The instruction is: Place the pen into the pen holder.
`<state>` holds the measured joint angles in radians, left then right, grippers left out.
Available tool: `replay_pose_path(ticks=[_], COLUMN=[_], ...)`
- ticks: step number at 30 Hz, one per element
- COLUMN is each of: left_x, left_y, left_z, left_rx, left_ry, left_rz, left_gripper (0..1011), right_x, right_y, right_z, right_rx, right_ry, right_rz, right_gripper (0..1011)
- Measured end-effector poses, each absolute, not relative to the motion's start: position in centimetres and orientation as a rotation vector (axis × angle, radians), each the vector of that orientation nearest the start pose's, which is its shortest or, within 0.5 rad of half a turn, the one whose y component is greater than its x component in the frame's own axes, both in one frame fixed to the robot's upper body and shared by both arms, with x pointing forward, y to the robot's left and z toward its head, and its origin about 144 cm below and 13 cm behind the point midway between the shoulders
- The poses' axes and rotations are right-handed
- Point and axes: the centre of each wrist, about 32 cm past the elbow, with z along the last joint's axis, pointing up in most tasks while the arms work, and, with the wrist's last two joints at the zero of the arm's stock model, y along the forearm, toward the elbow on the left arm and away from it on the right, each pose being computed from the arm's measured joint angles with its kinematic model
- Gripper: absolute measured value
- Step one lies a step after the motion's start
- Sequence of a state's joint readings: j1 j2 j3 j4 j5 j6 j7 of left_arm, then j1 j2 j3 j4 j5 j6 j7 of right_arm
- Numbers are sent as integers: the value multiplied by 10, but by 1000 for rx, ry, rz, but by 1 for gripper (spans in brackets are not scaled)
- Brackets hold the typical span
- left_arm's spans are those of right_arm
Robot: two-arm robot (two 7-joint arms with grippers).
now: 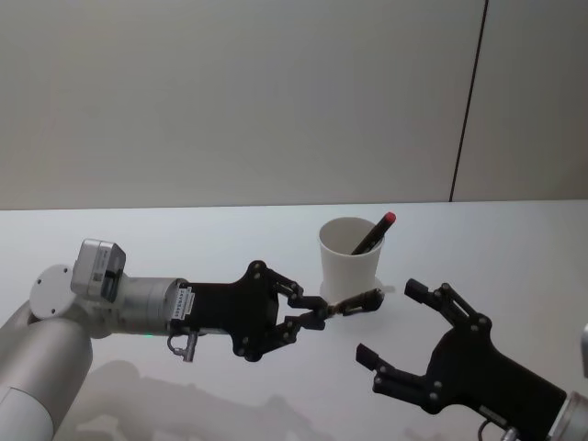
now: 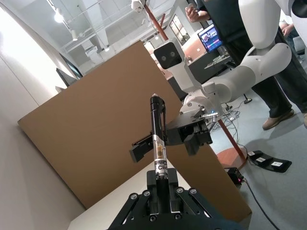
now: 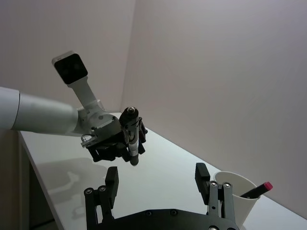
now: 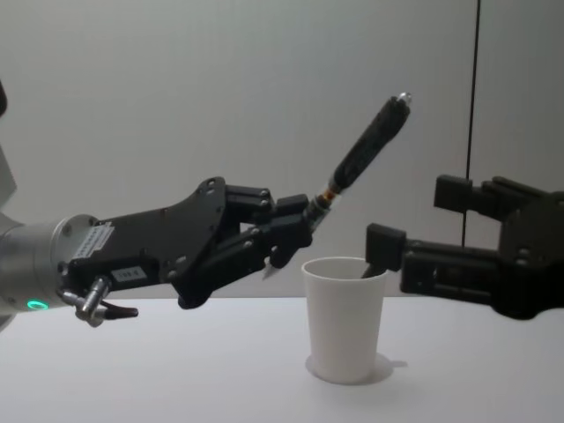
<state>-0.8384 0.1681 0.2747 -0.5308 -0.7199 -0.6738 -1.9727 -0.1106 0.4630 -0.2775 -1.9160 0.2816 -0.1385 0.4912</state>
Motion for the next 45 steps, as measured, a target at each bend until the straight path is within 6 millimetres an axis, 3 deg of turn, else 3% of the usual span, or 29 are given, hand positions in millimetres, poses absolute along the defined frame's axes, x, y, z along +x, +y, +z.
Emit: replay_pose_path(ticks=[16, 45], left_x=[658, 658], left_y=[281, 281], left_z=[1184, 1184], left_rx=[-263, -263], left_ry=[-509, -509], left_rz=[-208, -208], left_gripper=[138, 138], right_x=[411, 427], right_y=[-240, -225], right_z=[1198, 1198], right_rx=[146, 207], right_ry=[-228, -215], right_rz=[-625, -572], right_gripper=[1002, 1002])
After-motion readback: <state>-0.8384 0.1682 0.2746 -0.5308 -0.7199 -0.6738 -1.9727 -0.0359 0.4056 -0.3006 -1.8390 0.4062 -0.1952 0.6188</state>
